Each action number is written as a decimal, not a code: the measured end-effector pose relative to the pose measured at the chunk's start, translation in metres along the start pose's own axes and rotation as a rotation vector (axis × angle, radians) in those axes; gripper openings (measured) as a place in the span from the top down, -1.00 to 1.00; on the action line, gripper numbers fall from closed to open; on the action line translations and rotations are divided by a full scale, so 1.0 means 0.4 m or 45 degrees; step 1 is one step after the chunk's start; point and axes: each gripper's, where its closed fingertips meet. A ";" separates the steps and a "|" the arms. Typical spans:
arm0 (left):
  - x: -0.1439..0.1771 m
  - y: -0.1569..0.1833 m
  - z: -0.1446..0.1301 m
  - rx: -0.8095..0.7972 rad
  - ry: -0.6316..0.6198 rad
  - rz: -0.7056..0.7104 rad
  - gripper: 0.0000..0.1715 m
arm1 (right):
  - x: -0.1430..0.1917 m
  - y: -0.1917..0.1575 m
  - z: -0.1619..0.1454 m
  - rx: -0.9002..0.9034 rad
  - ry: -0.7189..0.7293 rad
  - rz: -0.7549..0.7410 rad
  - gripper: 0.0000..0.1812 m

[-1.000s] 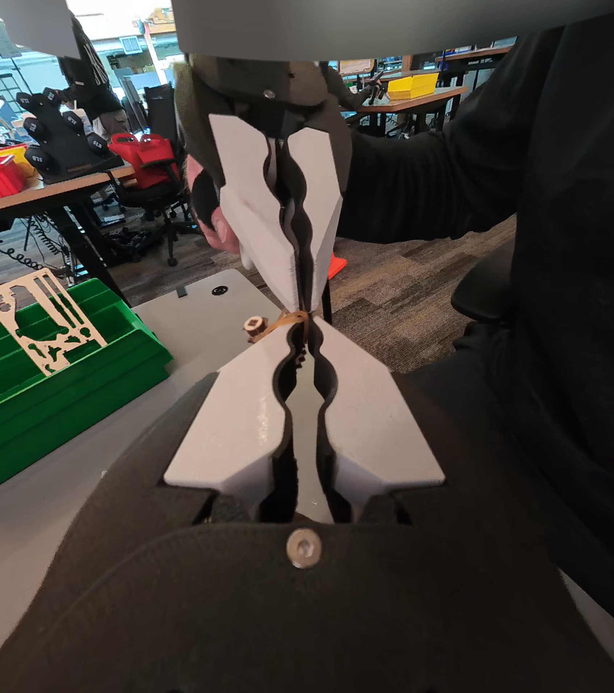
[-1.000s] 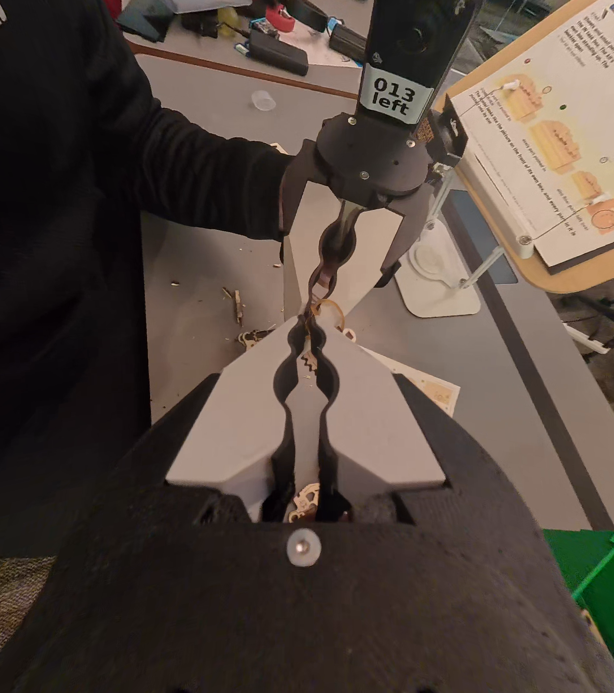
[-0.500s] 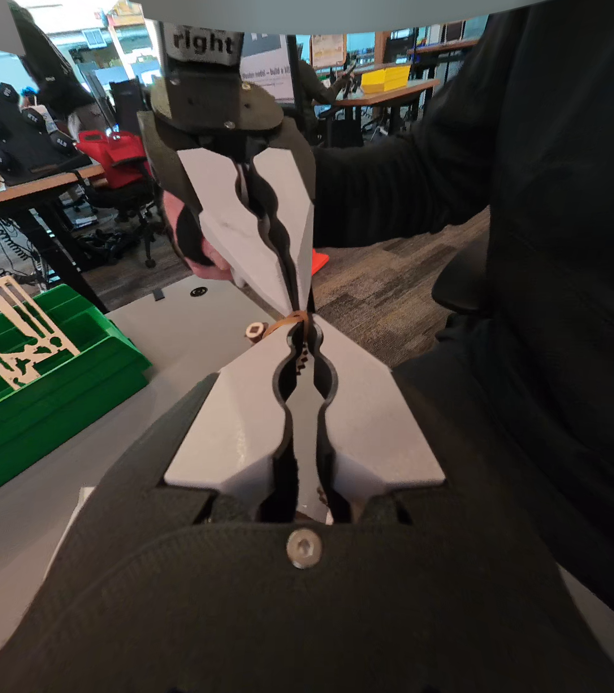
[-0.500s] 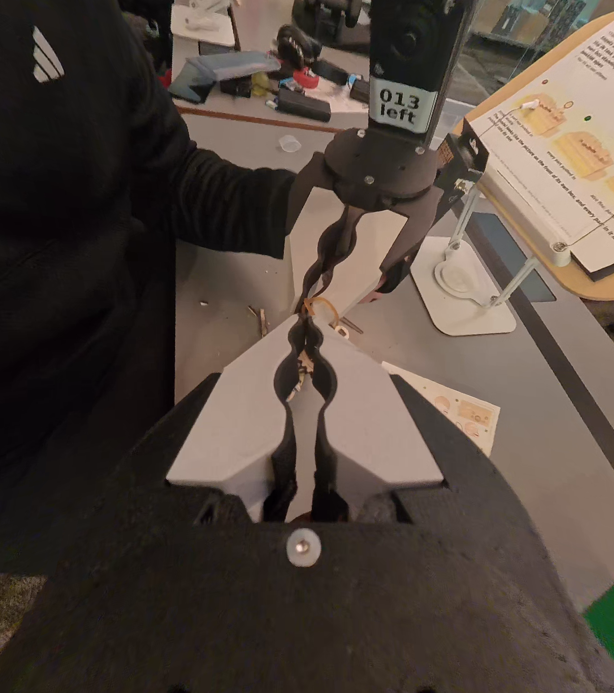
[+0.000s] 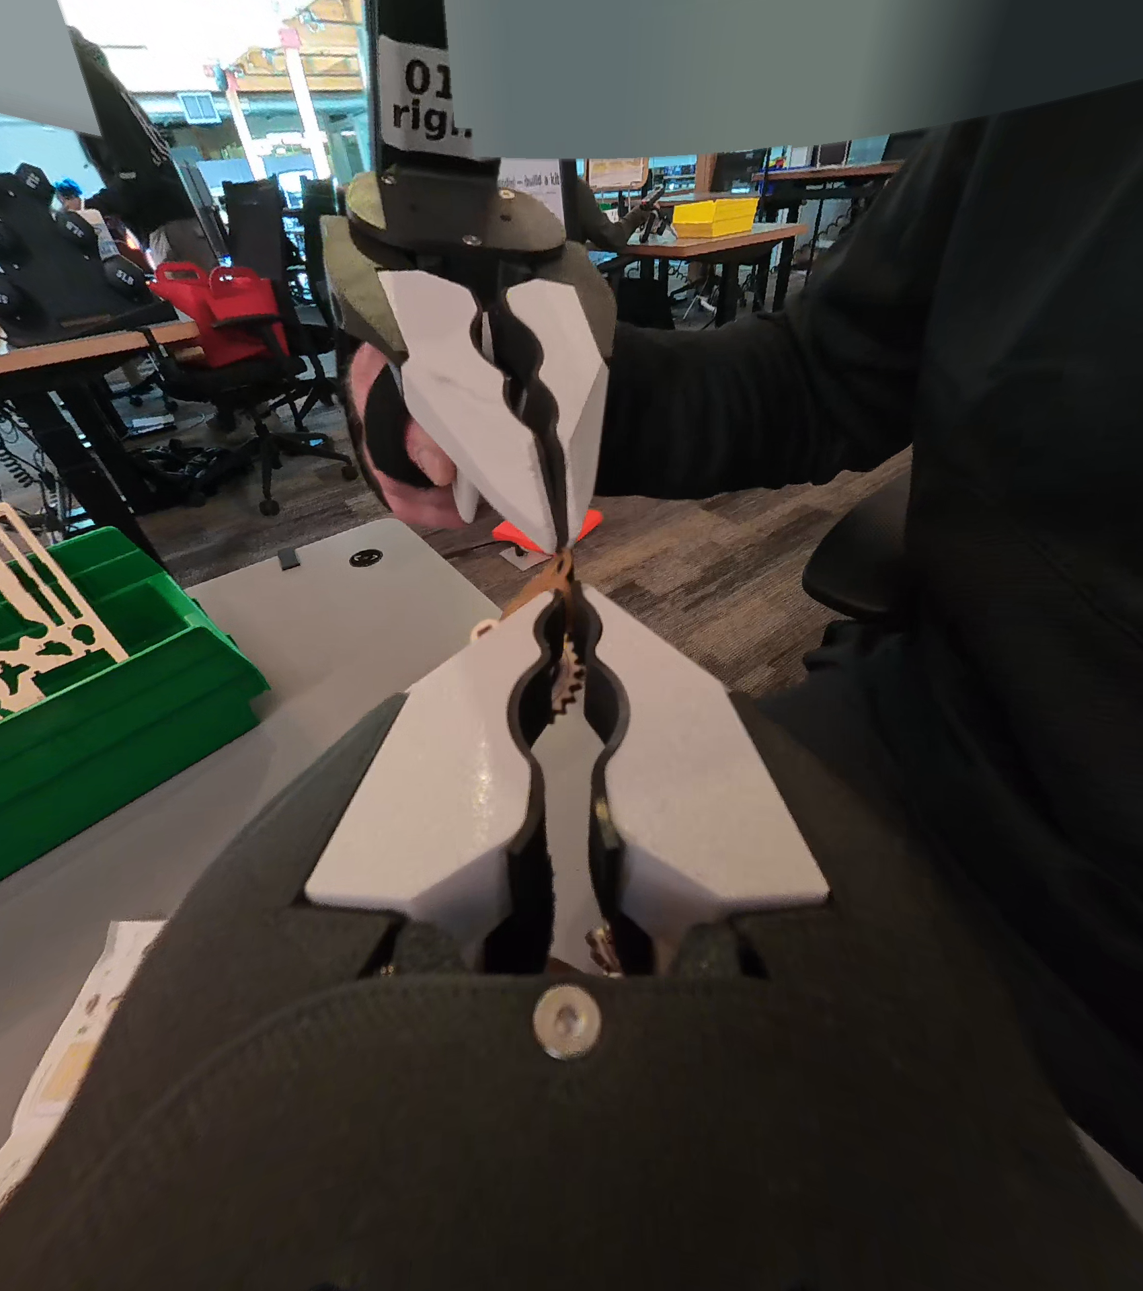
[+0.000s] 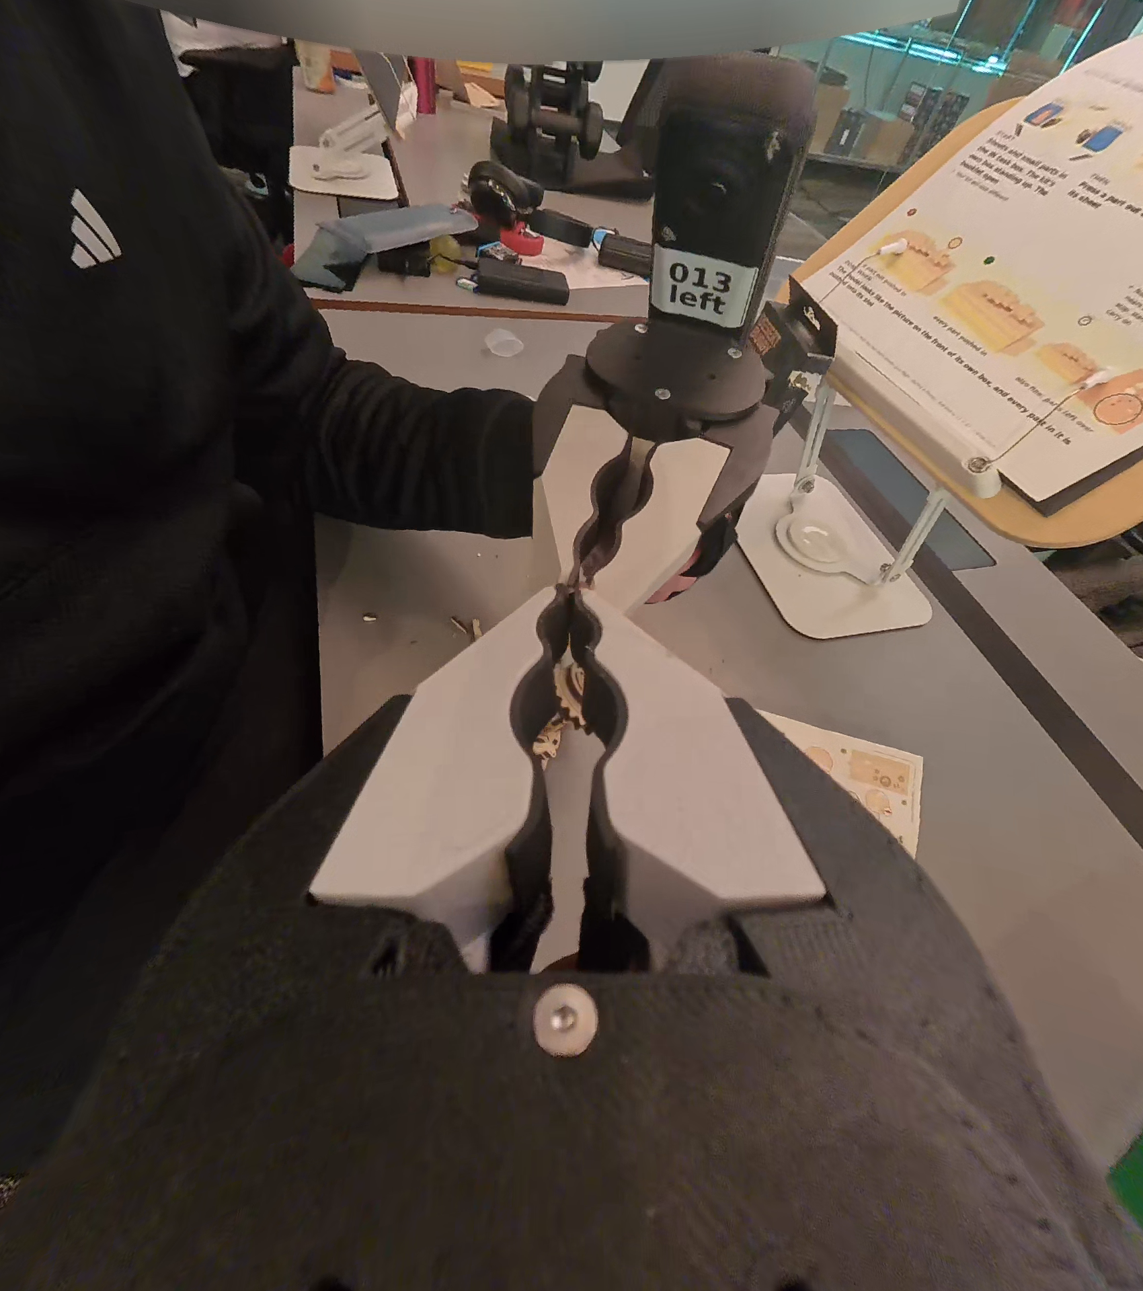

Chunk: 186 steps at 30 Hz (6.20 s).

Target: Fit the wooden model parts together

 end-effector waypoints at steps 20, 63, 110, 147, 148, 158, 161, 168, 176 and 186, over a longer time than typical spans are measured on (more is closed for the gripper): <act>0.013 -0.036 0.010 0.075 0.059 0.065 1.00 | -0.029 0.025 0.060 -0.061 0.066 -0.071 1.00; 0.054 -0.056 0.003 0.048 0.082 0.098 1.00 | -0.040 0.078 -0.024 -0.356 -0.010 -0.078 1.00; 0.001 -0.031 0.004 0.258 0.198 -0.119 0.66 | -0.004 0.115 0.098 -0.429 0.230 -0.134 1.00; 0.004 -0.042 0.024 0.326 0.233 -0.091 0.67 | 0.022 0.013 -0.015 0.178 -0.371 -0.528 0.82; 0.004 -0.041 0.025 0.327 0.236 -0.095 0.67 | 0.024 0.012 -0.013 0.182 -0.366 -0.527 0.81; 0.008 -0.030 0.033 0.360 0.256 -0.147 0.67 | 0.019 0.002 -0.029 0.519 -0.552 -0.553 0.83; 0.002 -0.023 0.027 0.363 0.235 -0.167 0.67 | 0.017 0.007 -0.025 0.575 -0.584 -0.561 0.92; -0.004 -0.005 0.029 0.394 0.239 -0.240 0.67 | 0.003 0.013 -0.011 0.635 -0.563 -0.545 0.94; -0.015 0.026 0.012 0.434 0.184 -0.347 0.66 | -0.005 -0.013 -0.013 0.810 -0.657 -0.422 0.84; -0.040 0.064 -0.033 0.383 -0.008 -0.378 0.66 | -0.018 -0.082 -0.046 0.668 -0.716 -0.119 1.00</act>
Point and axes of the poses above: each gripper's, where its closed fingertips meet, x back along the fingers, z out of its top, y = z × x across the jaws, and after that the axes turned 2 degrees about x, right-handed
